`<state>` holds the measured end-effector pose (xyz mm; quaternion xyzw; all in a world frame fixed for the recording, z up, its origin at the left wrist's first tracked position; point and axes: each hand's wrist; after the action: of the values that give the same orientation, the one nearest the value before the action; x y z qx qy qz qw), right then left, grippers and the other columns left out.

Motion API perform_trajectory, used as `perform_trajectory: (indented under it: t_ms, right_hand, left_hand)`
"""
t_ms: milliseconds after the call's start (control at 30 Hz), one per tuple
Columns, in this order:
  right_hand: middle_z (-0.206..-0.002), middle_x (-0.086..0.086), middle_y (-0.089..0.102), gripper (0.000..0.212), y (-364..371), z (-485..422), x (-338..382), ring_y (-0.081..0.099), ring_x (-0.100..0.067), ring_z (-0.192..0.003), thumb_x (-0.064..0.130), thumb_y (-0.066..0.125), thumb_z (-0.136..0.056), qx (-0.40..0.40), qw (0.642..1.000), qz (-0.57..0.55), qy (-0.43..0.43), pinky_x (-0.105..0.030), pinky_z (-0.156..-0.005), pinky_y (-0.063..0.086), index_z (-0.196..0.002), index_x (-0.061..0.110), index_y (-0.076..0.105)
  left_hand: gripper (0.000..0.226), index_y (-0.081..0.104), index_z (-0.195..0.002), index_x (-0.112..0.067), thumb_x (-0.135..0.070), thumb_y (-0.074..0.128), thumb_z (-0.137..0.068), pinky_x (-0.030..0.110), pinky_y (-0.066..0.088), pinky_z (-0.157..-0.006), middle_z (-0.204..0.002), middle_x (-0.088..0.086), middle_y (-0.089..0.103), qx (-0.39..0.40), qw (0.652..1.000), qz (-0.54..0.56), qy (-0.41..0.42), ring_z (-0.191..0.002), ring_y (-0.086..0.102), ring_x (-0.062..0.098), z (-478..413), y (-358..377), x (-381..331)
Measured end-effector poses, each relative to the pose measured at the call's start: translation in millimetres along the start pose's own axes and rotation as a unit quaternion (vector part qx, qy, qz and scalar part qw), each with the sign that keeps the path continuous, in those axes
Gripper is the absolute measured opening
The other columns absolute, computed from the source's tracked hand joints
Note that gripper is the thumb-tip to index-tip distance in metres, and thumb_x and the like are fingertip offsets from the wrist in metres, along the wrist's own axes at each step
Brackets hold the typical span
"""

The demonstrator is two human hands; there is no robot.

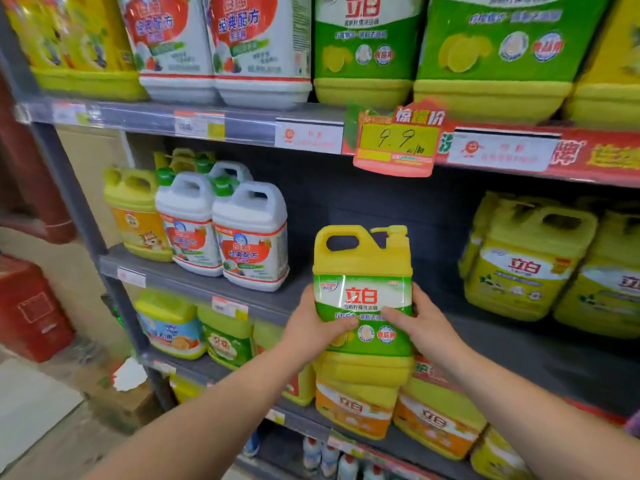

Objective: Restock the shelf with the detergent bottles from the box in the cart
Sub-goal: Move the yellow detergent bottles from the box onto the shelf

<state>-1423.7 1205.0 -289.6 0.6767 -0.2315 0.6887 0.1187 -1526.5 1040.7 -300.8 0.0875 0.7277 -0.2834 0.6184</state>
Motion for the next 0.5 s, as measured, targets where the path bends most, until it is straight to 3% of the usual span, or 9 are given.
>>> perform_trajectory:
  t_ms: [167, 300, 400, 500]
  right_hand:
    - [-0.107, 0.015, 0.065, 0.054, -10, -56, -9, 0.067, -0.004, -0.090, 0.022, 0.072, -0.081, -0.022, 0.999, 0.021, -0.023, -0.019, -0.068, 0.054, -0.127, 0.035, 0.045]
    - [-0.114, 0.008, 0.061, 0.060, -14, -99, -15, 0.060, 0.003, -0.089, 0.022, 0.071, -0.082, -0.053, 0.996, 0.050, -0.056, -0.011, -0.061, 0.050, -0.133, 0.028, 0.042]
    - [-0.119, 0.005, 0.056, 0.069, -14, -127, -20, 0.057, -0.005, -0.094, 0.020, 0.072, -0.082, -0.080, 0.992, 0.073, -0.071, -0.002, -0.059, 0.045, -0.141, 0.024, 0.036]
    - [-0.127, 0.004, 0.056, 0.073, -12, -148, -29, 0.053, -0.010, -0.103, 0.024, 0.072, -0.081, -0.096, 0.989, 0.092, -0.070, -0.007, -0.070, 0.045, -0.144, 0.025, 0.034]
  left_hand:
    - [0.076, 0.040, -0.128, -0.025, -0.025, 0.084, -0.066, 0.040, 0.047, -0.096, -0.114, -0.007, 0.062, -0.009, 0.999, -0.022, 0.031, -0.109, 0.059, 0.017, -63, 13, 5]
    - [0.082, 0.036, -0.133, -0.026, -0.027, 0.084, -0.066, 0.031, 0.046, -0.088, -0.106, -0.013, 0.058, -0.021, 0.997, -0.041, 0.063, -0.102, 0.058, 0.013, -110, 17, 10]
    - [0.091, 0.032, -0.138, -0.022, -0.024, 0.084, -0.064, 0.024, 0.041, -0.085, -0.105, -0.013, 0.054, -0.044, 0.995, -0.042, 0.082, -0.097, 0.052, 0.009, -139, 21, 15]
    - [0.094, 0.030, -0.141, -0.019, -0.018, 0.084, -0.064, 0.026, 0.043, -0.090, -0.109, -0.009, 0.056, -0.038, 0.994, -0.040, 0.093, -0.102, 0.053, 0.012, -165, 23, 22]
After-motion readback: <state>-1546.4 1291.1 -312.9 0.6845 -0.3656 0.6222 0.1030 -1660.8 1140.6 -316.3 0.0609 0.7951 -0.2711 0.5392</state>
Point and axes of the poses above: each hand's wrist, its own z-axis away from the middle knuckle, its own y-axis out of the palm, x = y × z
